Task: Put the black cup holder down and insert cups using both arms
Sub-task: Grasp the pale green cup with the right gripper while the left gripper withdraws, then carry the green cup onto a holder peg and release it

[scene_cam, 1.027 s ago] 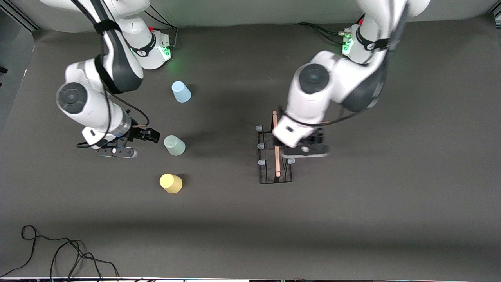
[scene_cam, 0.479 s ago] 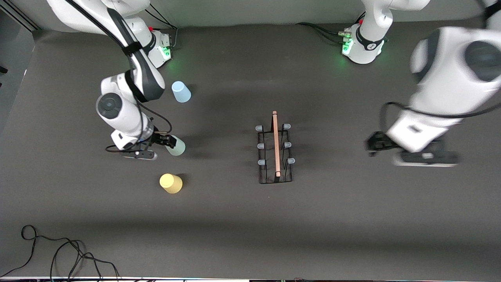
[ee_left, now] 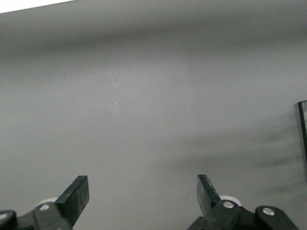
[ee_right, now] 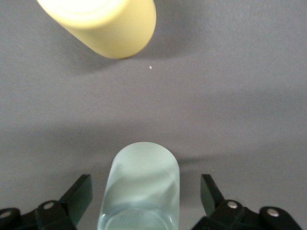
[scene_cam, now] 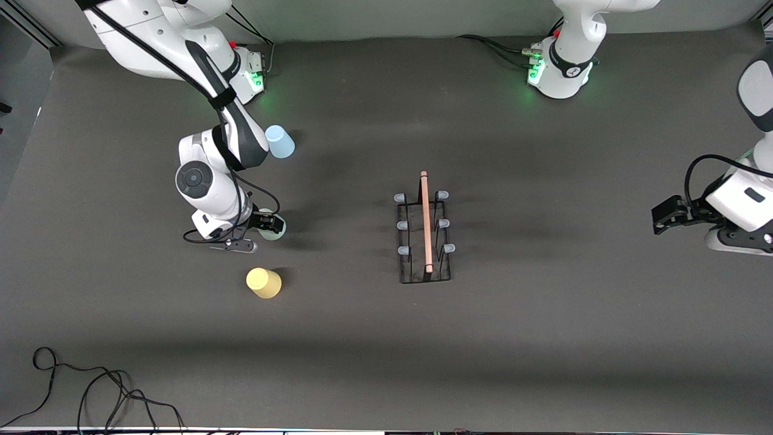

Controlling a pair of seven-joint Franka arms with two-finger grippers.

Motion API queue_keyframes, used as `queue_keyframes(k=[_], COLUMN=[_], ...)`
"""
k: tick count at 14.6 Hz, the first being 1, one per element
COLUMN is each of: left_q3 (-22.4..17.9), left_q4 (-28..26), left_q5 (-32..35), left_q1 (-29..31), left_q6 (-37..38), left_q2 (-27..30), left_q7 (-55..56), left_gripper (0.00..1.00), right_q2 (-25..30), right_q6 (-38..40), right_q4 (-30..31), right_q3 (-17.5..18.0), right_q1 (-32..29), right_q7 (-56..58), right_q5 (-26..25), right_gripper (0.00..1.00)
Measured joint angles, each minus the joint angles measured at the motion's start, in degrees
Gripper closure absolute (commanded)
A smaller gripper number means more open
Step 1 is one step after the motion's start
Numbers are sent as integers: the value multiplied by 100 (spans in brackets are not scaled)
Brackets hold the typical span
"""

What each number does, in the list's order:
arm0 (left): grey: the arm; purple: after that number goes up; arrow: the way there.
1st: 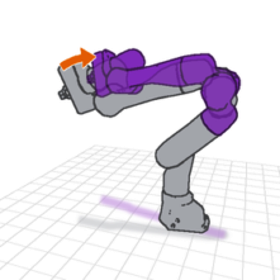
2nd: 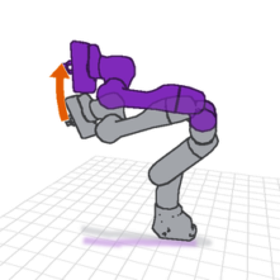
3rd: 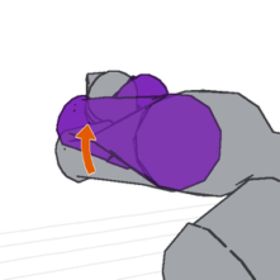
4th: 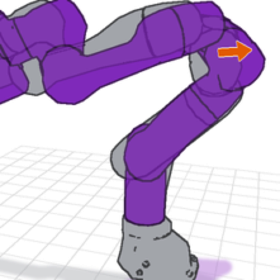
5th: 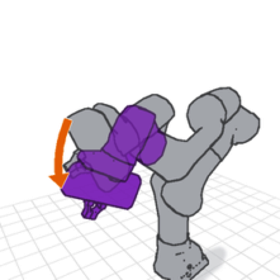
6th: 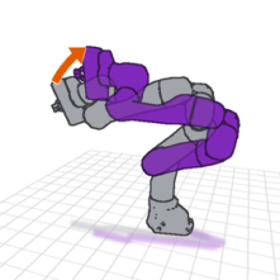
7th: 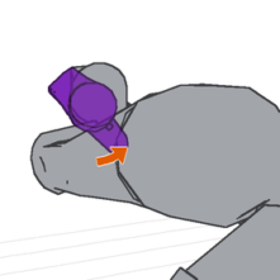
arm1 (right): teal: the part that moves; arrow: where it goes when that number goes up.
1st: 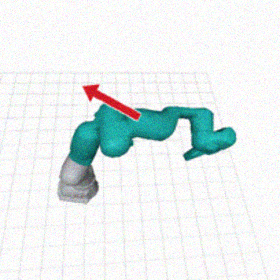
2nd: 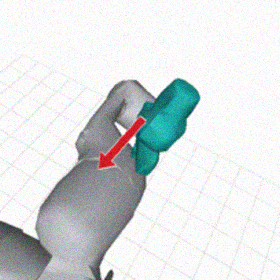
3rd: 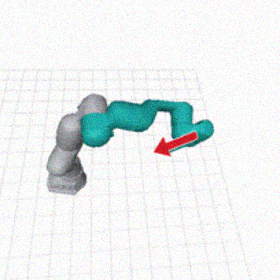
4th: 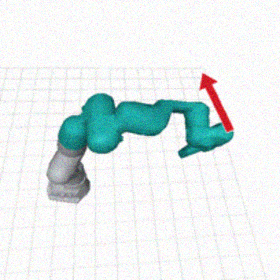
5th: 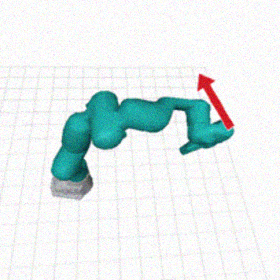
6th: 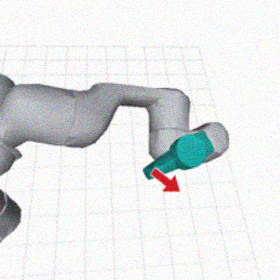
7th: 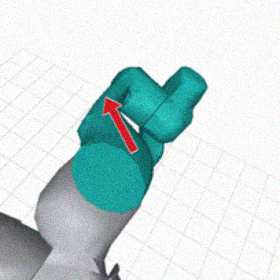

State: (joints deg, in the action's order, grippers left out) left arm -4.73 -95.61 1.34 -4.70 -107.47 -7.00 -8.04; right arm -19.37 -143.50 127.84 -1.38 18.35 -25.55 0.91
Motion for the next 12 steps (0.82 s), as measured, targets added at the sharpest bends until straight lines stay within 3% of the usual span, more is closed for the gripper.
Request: queue_keyframes(k=[1,2,4,5,6,12], left_q3=[6,10,11,15,30,86], left_q4=[2,3,13,25,44,121], left_q5=[0,0,0,0,0,3], left_q1=[12,30,71,74,74,73], left_q6=[24,38,158,249,355,656], left_q2=[0,0,3,8,16,42], left_q7=[-51,-96,-235,-278,-301,-345], left_gripper=[0,0,0,0,0,0], right_q2=[-33,-48,-35,-19,-3,227], right_q6=[34,114,257,307,323,590], right_q4=[4,7,2,-5,-11,-154], right_q3=[0,2,4,5,6,8], right_q1=[1,9,72,101,117,142], right_q7=[0,0,-7,-15,-19,-92], right_q5=[0,0,0,0,0,0], right_gripper=[0,6,72,96,100,100])
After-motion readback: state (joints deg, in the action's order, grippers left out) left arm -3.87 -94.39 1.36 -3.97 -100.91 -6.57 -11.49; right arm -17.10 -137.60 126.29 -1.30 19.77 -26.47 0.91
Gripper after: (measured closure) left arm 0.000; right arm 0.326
